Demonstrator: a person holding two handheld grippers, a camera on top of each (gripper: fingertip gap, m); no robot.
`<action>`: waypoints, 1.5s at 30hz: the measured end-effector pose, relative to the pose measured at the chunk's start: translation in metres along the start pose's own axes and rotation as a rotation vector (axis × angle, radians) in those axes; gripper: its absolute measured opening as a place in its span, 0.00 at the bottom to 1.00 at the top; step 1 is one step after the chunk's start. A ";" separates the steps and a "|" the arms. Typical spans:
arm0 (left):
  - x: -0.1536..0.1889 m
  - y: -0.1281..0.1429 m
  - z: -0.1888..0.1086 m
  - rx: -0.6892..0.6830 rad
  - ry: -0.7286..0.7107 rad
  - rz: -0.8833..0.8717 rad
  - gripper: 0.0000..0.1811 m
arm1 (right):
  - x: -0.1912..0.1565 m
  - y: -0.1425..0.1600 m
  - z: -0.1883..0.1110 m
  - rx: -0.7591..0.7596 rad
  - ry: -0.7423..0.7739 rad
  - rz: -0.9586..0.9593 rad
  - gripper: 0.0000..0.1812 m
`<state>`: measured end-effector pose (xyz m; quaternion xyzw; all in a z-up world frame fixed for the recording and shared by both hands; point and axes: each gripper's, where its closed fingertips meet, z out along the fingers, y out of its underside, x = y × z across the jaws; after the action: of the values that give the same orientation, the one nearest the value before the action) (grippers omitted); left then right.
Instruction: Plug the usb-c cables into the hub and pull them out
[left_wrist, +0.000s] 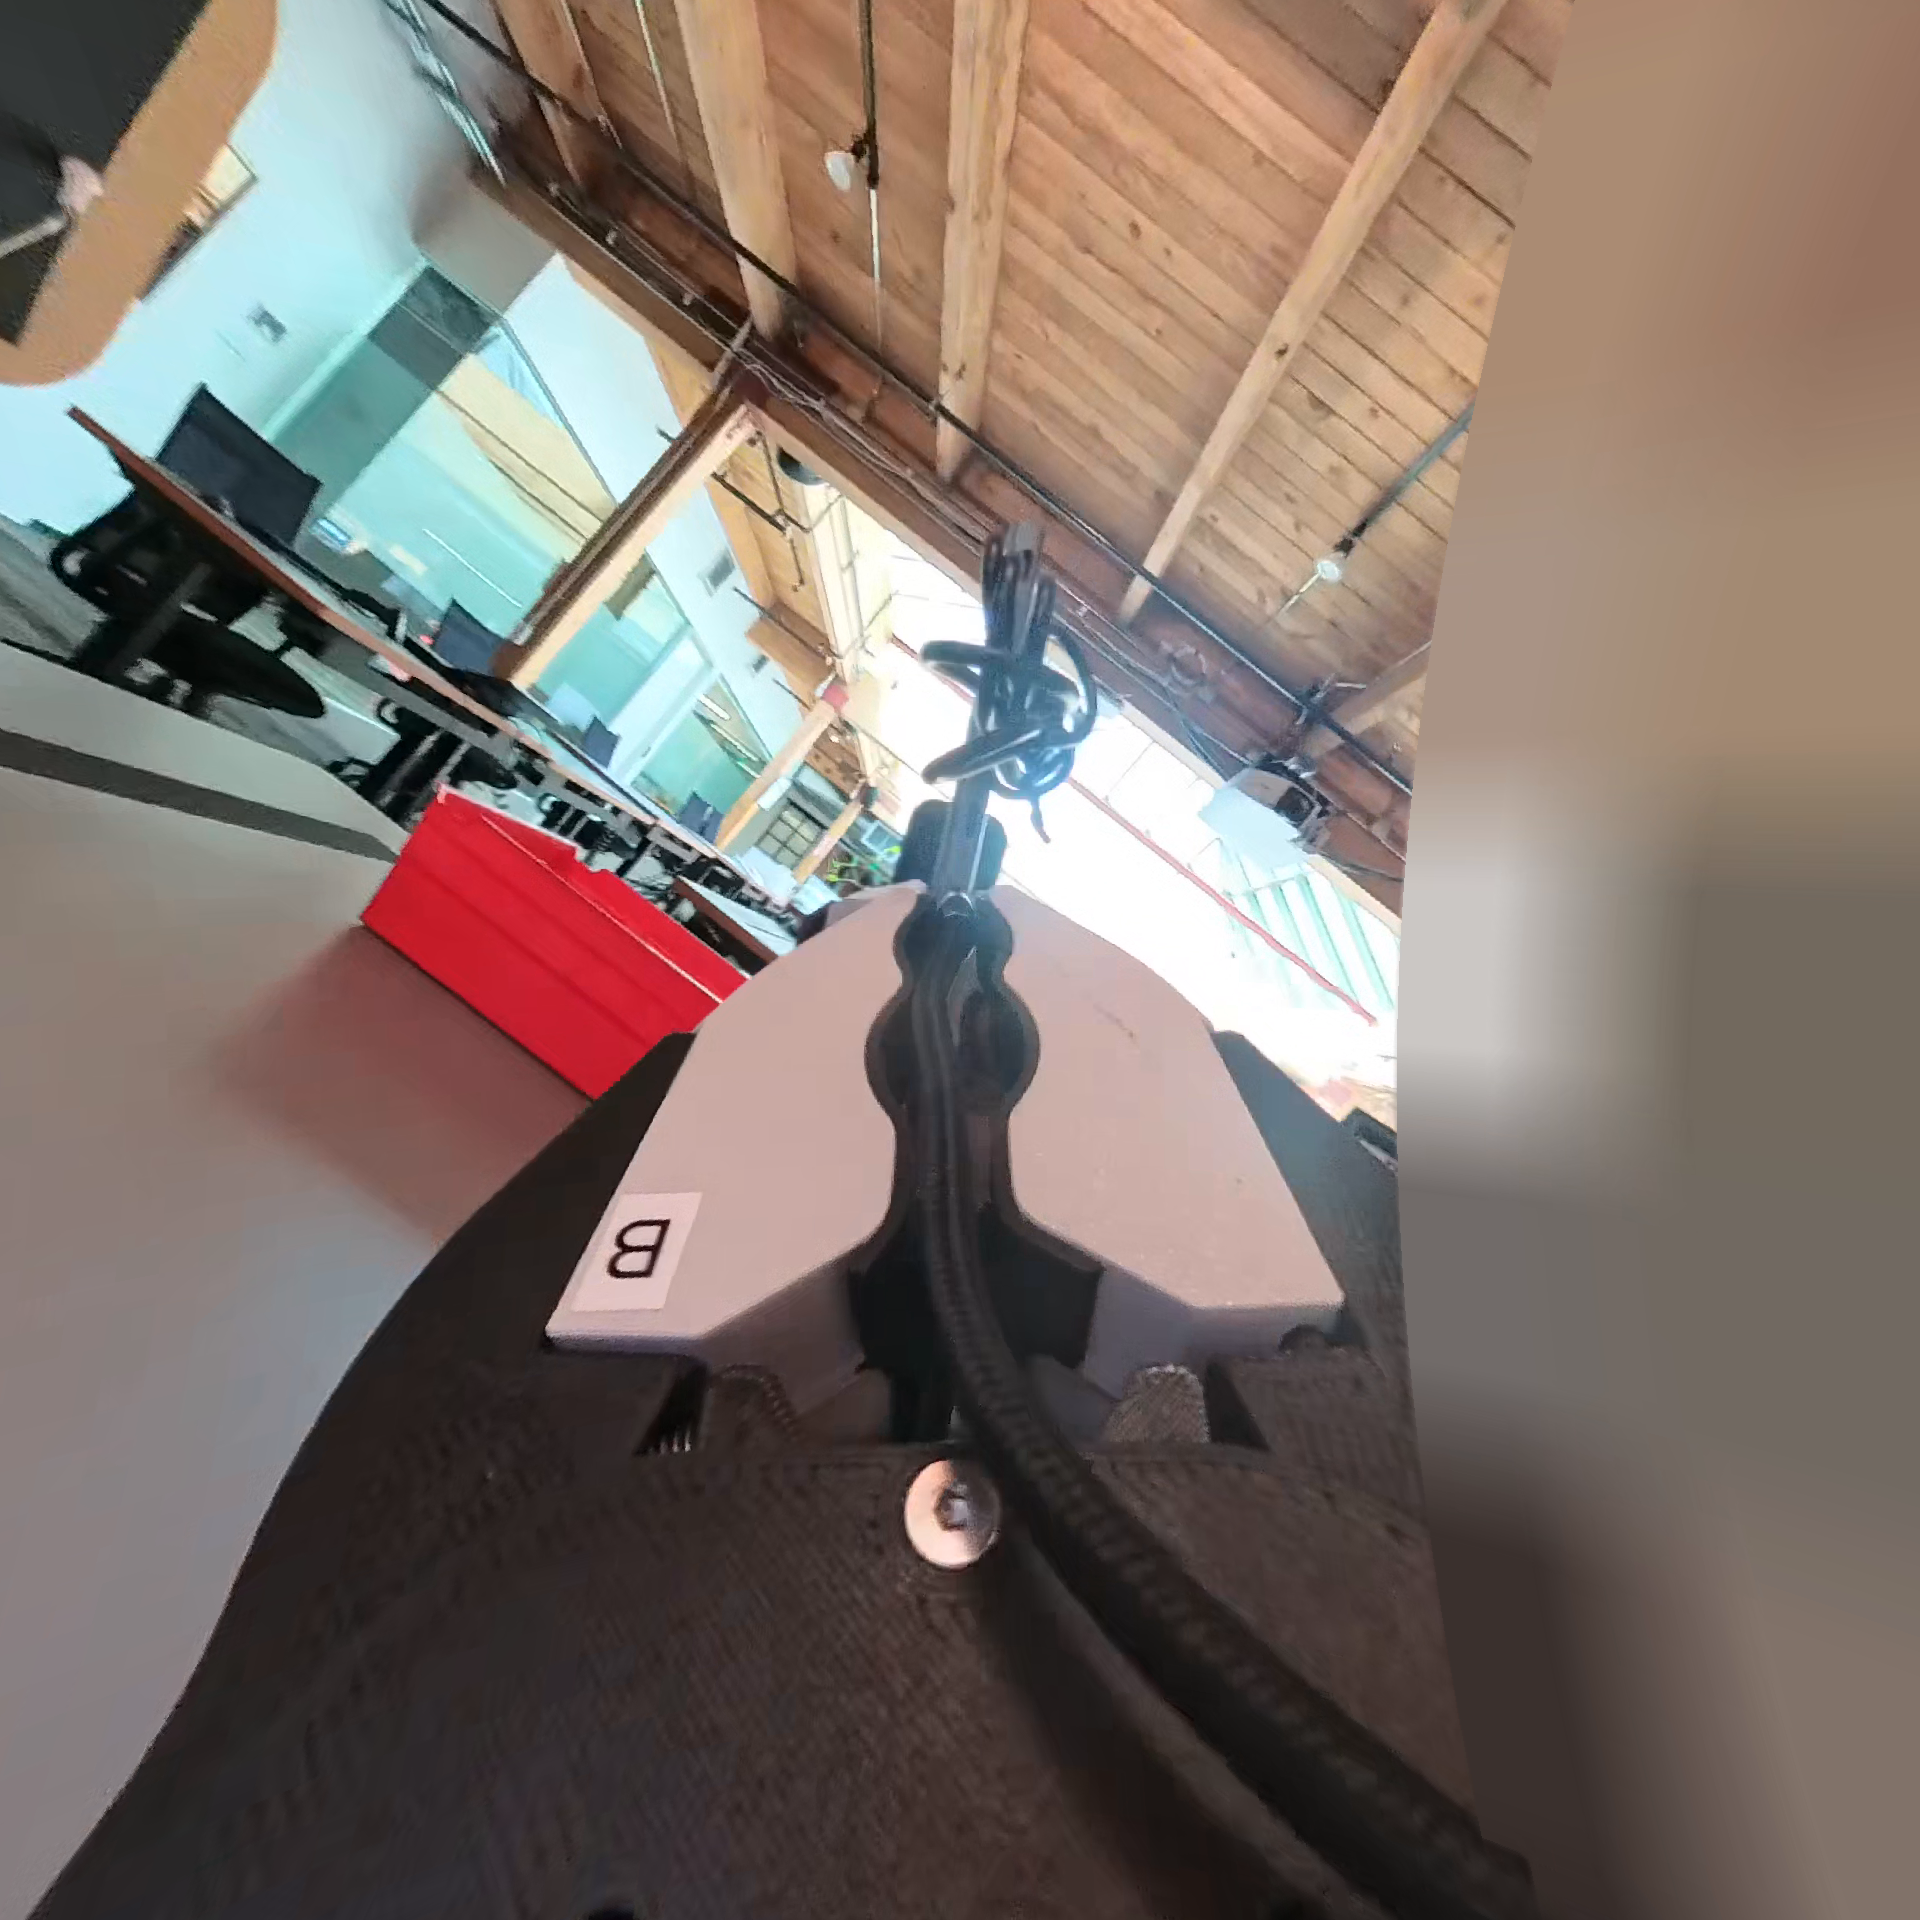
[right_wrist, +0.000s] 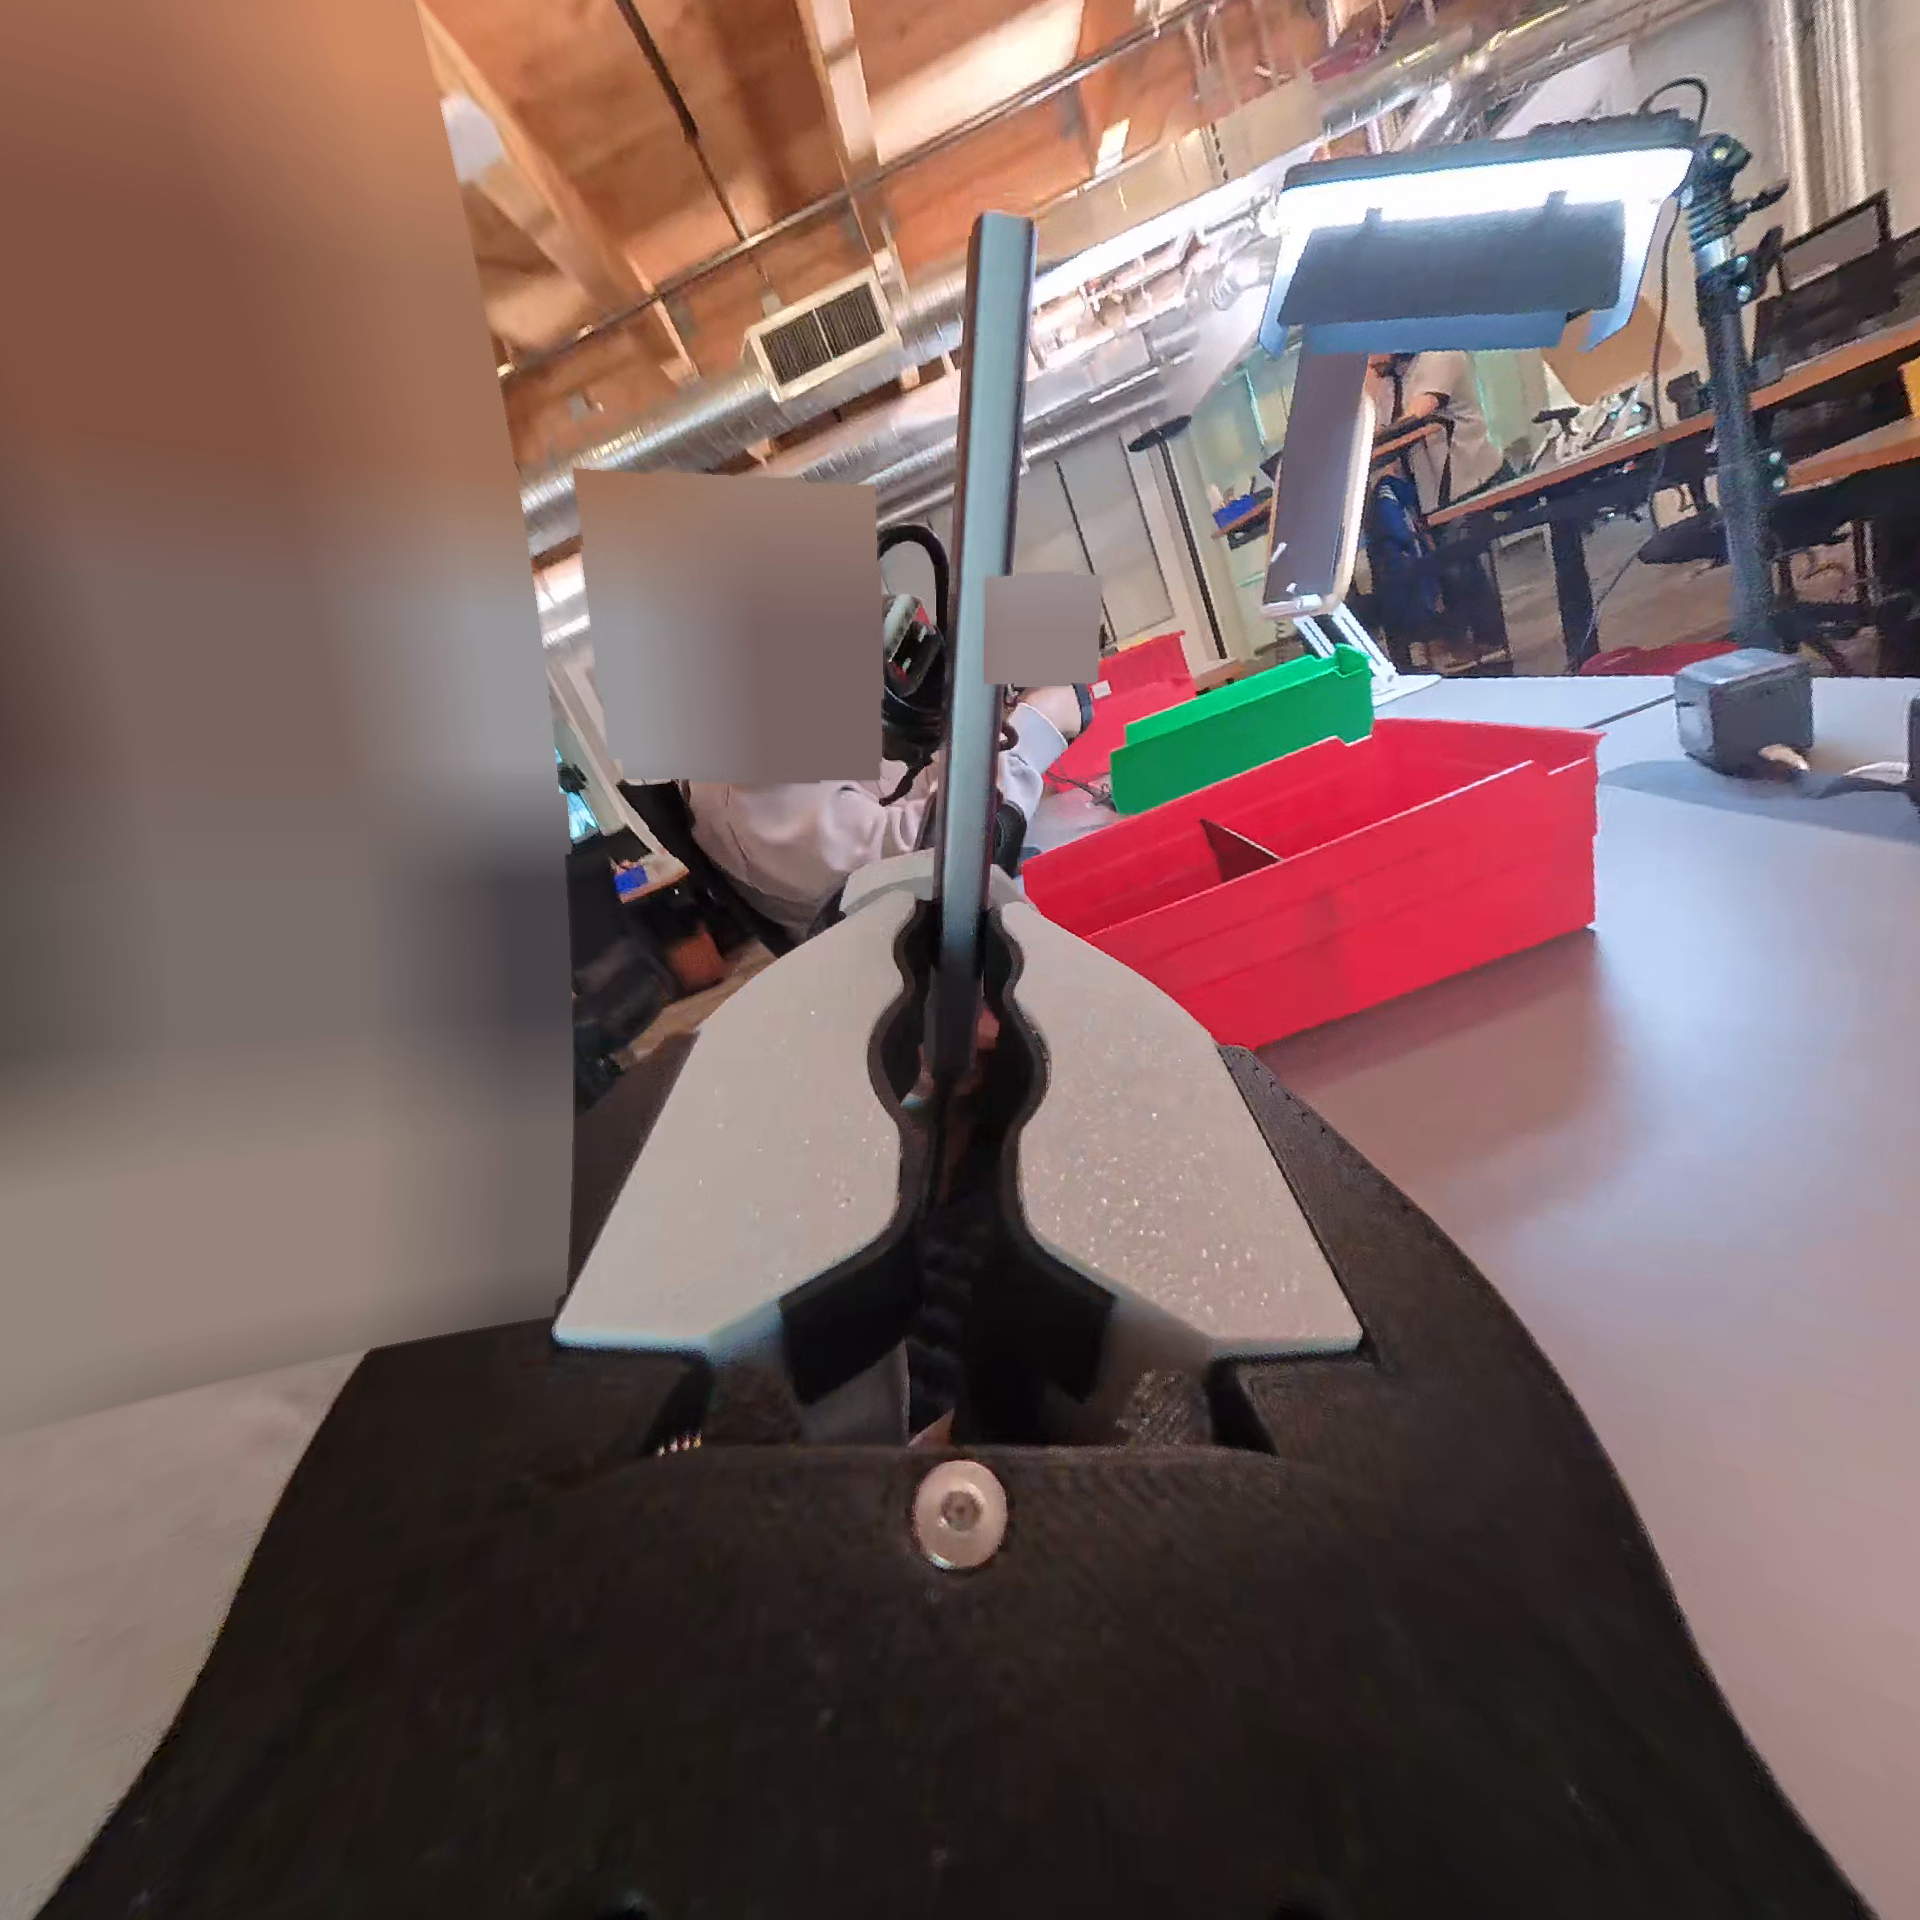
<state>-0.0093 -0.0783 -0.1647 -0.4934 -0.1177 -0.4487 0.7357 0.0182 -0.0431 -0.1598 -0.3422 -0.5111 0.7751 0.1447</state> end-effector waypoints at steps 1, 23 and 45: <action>0.000 0.000 0.000 -0.012 -0.013 0.019 0.03 | -0.002 0.000 0.002 -0.011 0.000 -0.006 0.05; 0.005 0.012 0.004 -0.039 0.004 0.104 0.03 | -0.001 0.016 0.015 -0.067 -0.008 -0.012 0.06; 0.002 0.010 0.003 -0.079 -0.046 0.199 0.03 | 0.000 0.017 0.017 -0.055 -0.033 -0.011 0.05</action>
<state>0.0004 -0.0758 -0.1689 -0.5414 -0.0673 -0.3662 0.7539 0.0089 -0.0621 -0.1706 -0.3306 -0.5364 0.7654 0.1311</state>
